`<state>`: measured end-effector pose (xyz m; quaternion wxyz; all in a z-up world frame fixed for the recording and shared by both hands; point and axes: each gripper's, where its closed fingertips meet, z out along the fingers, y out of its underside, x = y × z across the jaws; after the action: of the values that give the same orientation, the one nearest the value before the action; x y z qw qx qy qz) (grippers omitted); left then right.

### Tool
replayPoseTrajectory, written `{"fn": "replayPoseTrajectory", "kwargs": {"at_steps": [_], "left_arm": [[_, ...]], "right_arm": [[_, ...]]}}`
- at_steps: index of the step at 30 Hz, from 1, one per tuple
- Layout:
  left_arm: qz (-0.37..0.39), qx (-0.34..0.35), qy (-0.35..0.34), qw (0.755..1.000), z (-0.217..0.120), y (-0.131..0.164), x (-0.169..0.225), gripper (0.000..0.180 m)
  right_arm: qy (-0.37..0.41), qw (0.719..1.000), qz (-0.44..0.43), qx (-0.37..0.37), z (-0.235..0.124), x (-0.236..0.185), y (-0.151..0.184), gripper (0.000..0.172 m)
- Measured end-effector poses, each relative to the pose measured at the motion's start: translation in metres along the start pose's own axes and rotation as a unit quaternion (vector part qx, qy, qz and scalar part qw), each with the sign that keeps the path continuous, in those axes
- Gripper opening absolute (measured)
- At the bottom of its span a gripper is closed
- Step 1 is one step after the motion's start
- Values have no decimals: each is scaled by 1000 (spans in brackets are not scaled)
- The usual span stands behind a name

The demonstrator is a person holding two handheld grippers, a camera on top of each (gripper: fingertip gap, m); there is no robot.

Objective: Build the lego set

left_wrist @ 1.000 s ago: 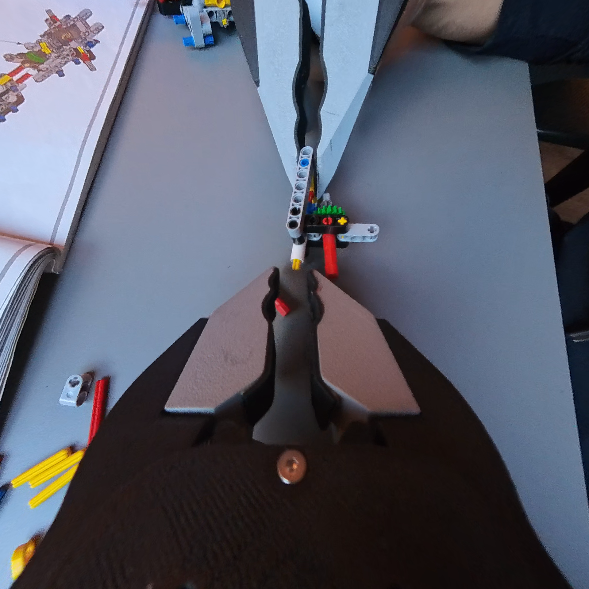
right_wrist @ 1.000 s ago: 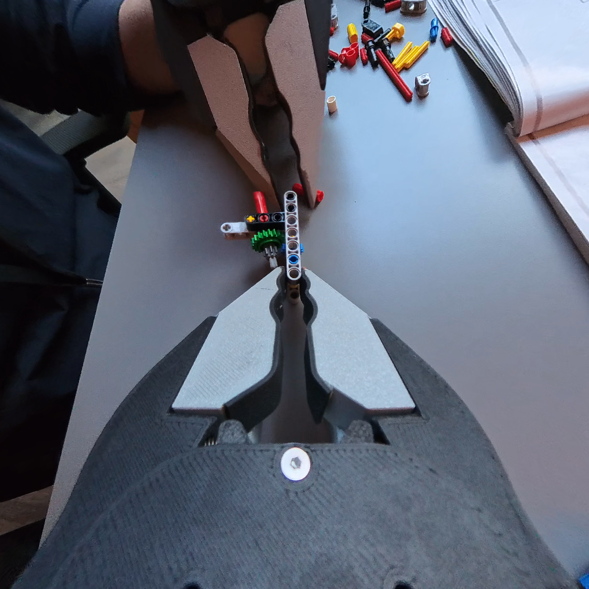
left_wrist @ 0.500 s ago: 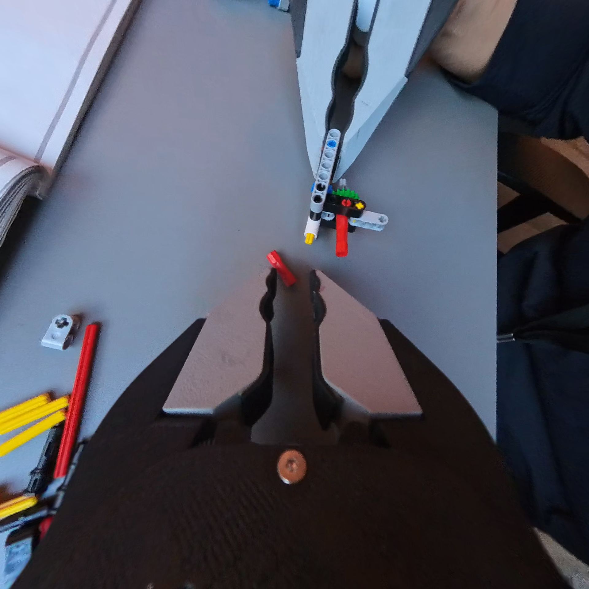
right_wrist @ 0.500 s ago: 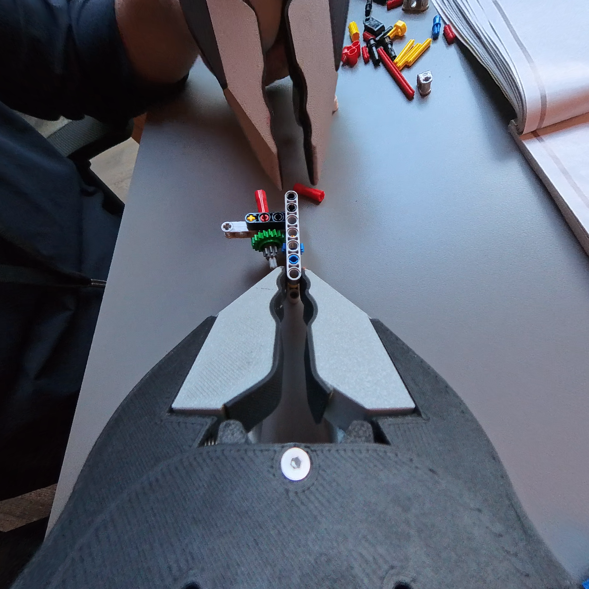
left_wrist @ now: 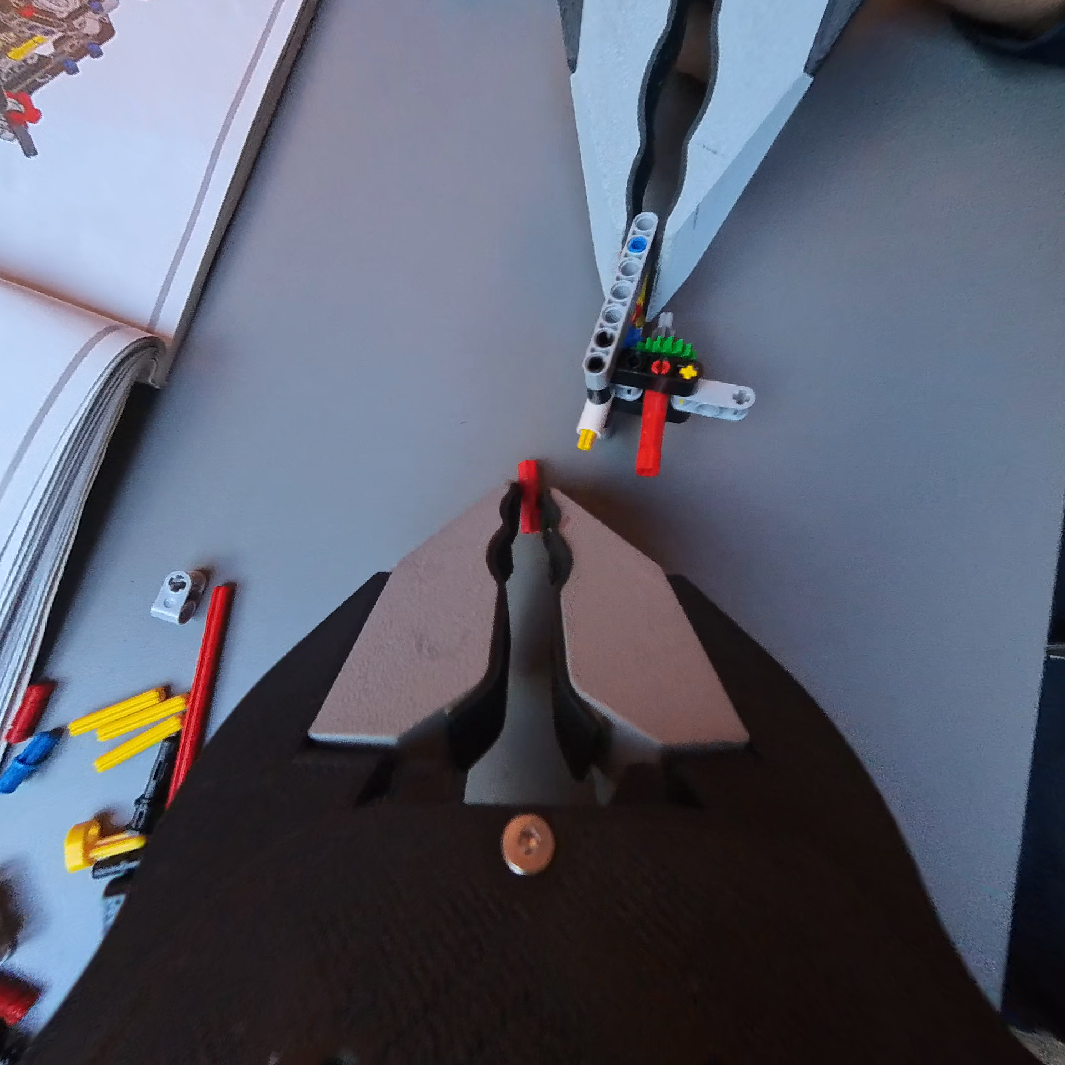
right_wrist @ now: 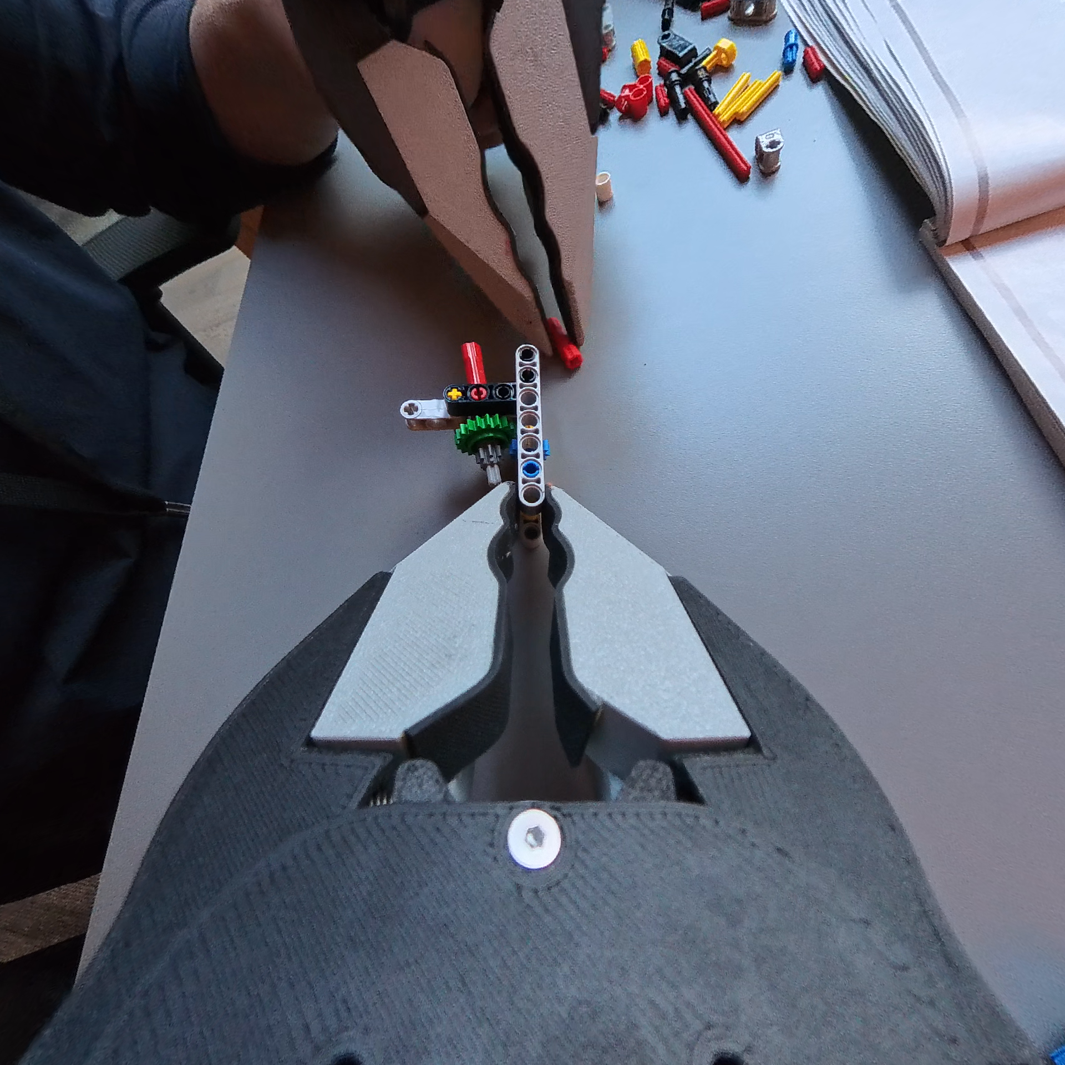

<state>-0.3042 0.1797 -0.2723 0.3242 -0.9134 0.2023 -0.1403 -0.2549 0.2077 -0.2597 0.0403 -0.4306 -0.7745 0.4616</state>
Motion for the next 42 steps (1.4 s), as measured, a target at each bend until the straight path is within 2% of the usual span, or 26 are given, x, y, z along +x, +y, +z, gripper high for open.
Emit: {"fn": "replayPoseTrajectory", "kwargs": {"at_steps": [5, 12, 16, 19, 30, 42], "left_arm": [[26, -3, 3, 1000, 1, 0, 4, 2], [166, 1, -58, 984, -1, -1, 3, 3], [205, 44, -60, 976, -7, -9, 10, 2], [233, 55, -71, 968, -9, -5, 8, 2], [280, 49, -95, 954, -9, -2, 11, 2], [267, 53, -89, 958, -10, -8, 16, 2]], "right_arm": [[0, 1000, 0, 0, 0, 0, 0, 4], [-1, 1000, -1, 0, 0, -1, 0, 4], [1, 1000, -3, 0, 0, -1, 1, 4], [3, 1000, -5, 0, 0, -2, 1, 4], [-1, 1000, -5, -1, 0, -3, 1, 4], [-1, 1000, -7, -2, 1, -4, 1, 4]]}}
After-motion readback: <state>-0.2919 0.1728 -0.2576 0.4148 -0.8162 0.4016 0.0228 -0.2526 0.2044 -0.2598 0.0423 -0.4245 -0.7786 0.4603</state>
